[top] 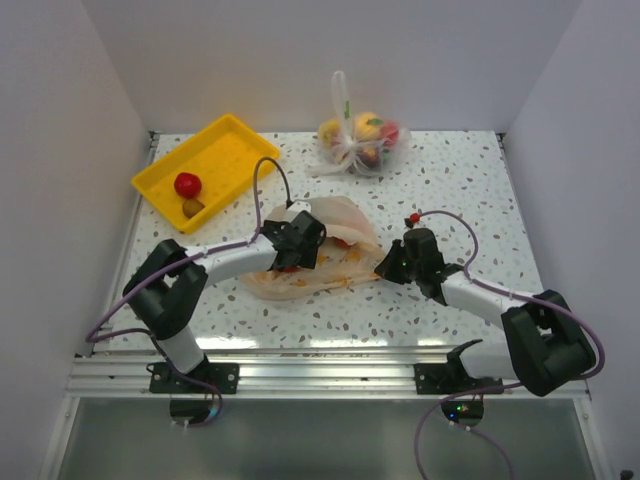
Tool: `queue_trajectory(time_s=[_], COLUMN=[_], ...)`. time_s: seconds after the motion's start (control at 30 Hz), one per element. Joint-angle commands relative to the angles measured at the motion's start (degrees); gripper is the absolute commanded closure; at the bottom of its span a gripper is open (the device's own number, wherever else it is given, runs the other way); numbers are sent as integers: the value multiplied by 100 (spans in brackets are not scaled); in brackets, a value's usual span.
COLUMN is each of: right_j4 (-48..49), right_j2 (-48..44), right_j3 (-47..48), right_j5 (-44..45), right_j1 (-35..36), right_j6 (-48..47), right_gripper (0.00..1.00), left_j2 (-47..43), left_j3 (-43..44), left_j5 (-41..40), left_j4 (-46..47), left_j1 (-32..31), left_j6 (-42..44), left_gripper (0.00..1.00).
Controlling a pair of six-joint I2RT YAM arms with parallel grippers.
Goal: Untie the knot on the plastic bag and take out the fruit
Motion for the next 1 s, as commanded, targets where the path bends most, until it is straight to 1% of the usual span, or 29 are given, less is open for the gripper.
queue_trajectory(time_s=[0.0, 0.03, 0.17, 0.3, 0.6, 0.7, 0.83, 0.97], right_j4=[146, 146, 146, 146, 155, 155, 155, 146], right_j2=[-23, -23, -41, -23, -23, -32, -6, 3], right_j3=[93, 93, 84, 93, 93, 93, 102, 102], right_j5=[-17, -8, -8, -17, -17, -17, -17, -34], right_j1=[-12, -12, -12, -12, -12, -12, -12, -12], right_j6=[14, 14, 14, 23, 23, 14, 31, 23], right_gripper=[100, 100, 100, 100, 100, 100, 100, 100], left_j2=[-86, -94, -217, -375, -902, -1166, -1333, -1360], left_j3=[-5, 4, 30, 118, 268, 259, 189, 118], left_j5=[78, 95, 166, 201, 245, 429, 1113, 1606], left_j4=[255, 254, 290, 194, -132, -132, 61, 316], left_j1=[35, 35, 26, -17, -88, -88, -88, -88], left_j6=[-228, -246, -273, -290, -343, -343, -308, -325], left_gripper=[3, 4, 16, 23, 24, 23, 20, 19])
